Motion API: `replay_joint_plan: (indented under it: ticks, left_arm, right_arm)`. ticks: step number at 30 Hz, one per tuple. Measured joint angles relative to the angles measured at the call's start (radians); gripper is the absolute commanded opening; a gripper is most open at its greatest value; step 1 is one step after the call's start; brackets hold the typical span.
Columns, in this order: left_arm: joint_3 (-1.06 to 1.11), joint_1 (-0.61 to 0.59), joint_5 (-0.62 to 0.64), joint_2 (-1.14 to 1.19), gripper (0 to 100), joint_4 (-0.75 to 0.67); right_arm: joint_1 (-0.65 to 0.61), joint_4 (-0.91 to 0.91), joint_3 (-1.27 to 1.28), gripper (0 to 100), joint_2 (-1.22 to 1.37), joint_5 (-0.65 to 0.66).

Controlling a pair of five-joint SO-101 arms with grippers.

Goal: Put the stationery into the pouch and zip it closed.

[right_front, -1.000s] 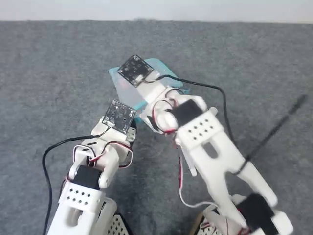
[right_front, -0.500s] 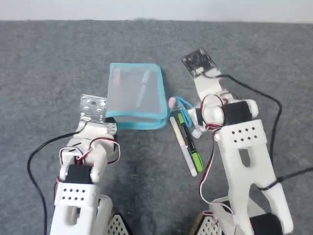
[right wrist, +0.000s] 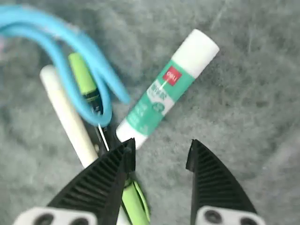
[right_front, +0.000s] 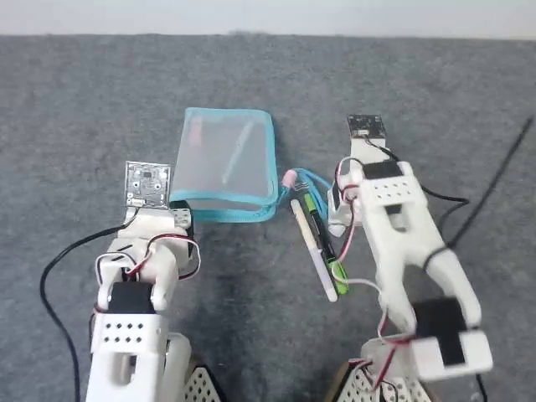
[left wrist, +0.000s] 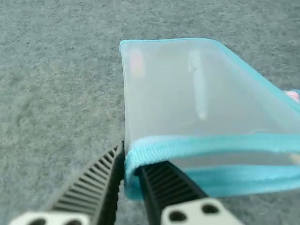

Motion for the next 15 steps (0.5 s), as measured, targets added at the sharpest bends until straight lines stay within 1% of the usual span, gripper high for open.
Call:
replay_joint_plan:
  ticks: [2,5,8,13,15]
  left_arm:
    - [0.000,0.000,0.000,0.000,1,0.000]
    - [0.000,0.000,0.000,0.000,1,0.000]
    - [0.000,0.000,0.000,0.000,1,0.000]
    - [0.000,0.000,0.000,0.000,1,0.000]
    - [0.000,0.000,0.000,0.000,1,0.000]
  right_arm:
    - [-0.002,-0.006,-0.046,18.4,0.068,-0.046]
    - [-0.002,-0.012,-0.123,18.4,0.166,-0.080]
    - [-0.002,-0.012,-0.189,18.4,0.247,-0.089]
    - [-0.002,-0.009,-0.221,18.4,0.338,-0.089]
    - [-0.002,0.028,-0.222,18.4,0.350,-0.089]
